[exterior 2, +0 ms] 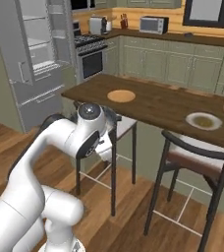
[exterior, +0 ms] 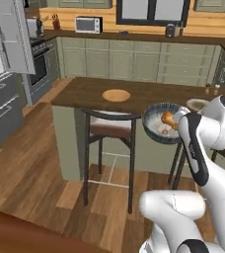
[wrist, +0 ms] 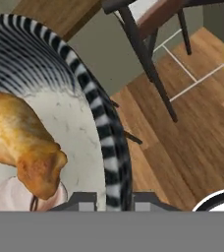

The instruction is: Pick the chicken drumstick and garlic from their plates and place them in the bowl. Then put the bowl in the fridge.

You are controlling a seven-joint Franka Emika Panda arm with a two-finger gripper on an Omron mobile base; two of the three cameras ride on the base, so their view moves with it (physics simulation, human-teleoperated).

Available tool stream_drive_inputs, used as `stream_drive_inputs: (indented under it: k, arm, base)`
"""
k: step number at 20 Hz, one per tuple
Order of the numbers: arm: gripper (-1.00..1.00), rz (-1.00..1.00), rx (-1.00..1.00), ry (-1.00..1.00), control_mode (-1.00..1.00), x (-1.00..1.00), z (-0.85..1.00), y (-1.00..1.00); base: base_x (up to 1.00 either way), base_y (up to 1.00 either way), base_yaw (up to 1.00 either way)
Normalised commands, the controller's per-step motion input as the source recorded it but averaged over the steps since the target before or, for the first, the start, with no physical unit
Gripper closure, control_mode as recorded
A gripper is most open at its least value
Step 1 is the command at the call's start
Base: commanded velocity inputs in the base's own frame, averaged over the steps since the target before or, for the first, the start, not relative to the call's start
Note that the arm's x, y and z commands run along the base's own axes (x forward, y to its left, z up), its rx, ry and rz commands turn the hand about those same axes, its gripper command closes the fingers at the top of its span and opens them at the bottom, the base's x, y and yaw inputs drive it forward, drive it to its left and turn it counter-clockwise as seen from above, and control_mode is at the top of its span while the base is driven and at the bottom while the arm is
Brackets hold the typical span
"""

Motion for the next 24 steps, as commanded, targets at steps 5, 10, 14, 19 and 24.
stream_drive_inputs:
  k: [5, 10, 14, 19, 24]
  arm:
    - [1.00, 0.00, 0.00, 0.00, 1.00, 0.00, 0.00, 0.00]
    - [1.00, 0.00, 0.00, 0.00, 1.00, 0.00, 0.00, 0.00]
    - [1.00, 0.00, 0.00, 0.00, 1.00, 0.00, 0.00, 0.00]
    - [1.00, 0.00, 0.00, 0.00, 1.00, 0.00, 0.00, 0.00]
    - [1.00, 0.00, 0.00, 0.00, 1.00, 0.00, 0.00, 0.00]
  base:
    - [0.69, 1.00, 0.05]
    - [1.00, 1.00, 0.00]
    - [1.00, 1.00, -0.01]
    - [1.00, 1.00, -0.01]
    - [1.00, 1.00, -0.18]
